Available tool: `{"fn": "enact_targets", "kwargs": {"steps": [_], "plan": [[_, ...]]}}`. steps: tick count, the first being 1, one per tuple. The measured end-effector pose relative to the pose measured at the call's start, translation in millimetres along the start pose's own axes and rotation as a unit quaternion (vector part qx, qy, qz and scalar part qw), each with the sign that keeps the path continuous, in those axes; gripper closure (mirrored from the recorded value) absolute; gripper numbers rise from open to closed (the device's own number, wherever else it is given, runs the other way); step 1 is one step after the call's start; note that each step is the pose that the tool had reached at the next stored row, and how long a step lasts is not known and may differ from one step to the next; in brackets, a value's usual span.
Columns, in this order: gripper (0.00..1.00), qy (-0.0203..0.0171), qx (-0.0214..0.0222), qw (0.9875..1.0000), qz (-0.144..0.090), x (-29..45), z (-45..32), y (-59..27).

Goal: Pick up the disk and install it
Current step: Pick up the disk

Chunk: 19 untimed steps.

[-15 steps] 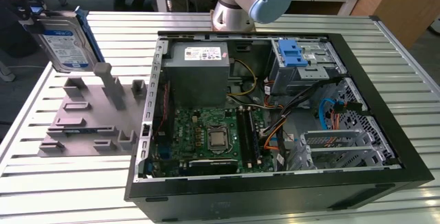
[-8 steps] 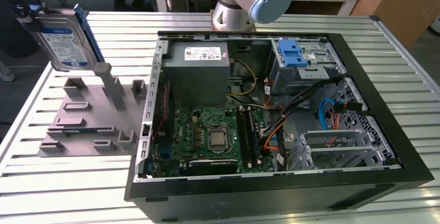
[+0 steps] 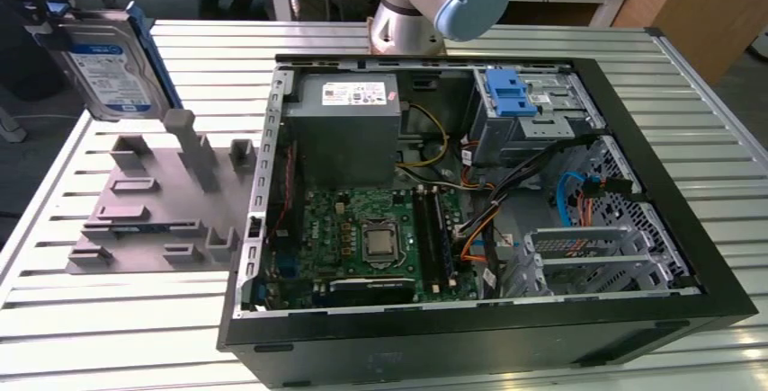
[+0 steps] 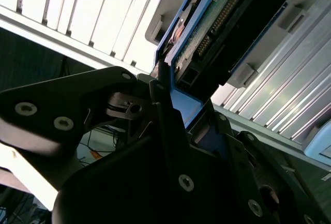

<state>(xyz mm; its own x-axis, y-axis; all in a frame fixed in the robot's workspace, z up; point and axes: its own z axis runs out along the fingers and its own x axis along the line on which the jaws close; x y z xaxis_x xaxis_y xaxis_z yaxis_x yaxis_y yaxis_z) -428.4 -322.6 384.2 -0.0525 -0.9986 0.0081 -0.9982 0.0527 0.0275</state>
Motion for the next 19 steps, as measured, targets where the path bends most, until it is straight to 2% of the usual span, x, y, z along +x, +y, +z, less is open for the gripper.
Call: {"fn": "enact_targets", "kwargs": {"steps": [19], "plan": [[0.63, 0.0000, -0.0001, 1.0000, 0.000, 0.1, -11.7, 0.3]]}}
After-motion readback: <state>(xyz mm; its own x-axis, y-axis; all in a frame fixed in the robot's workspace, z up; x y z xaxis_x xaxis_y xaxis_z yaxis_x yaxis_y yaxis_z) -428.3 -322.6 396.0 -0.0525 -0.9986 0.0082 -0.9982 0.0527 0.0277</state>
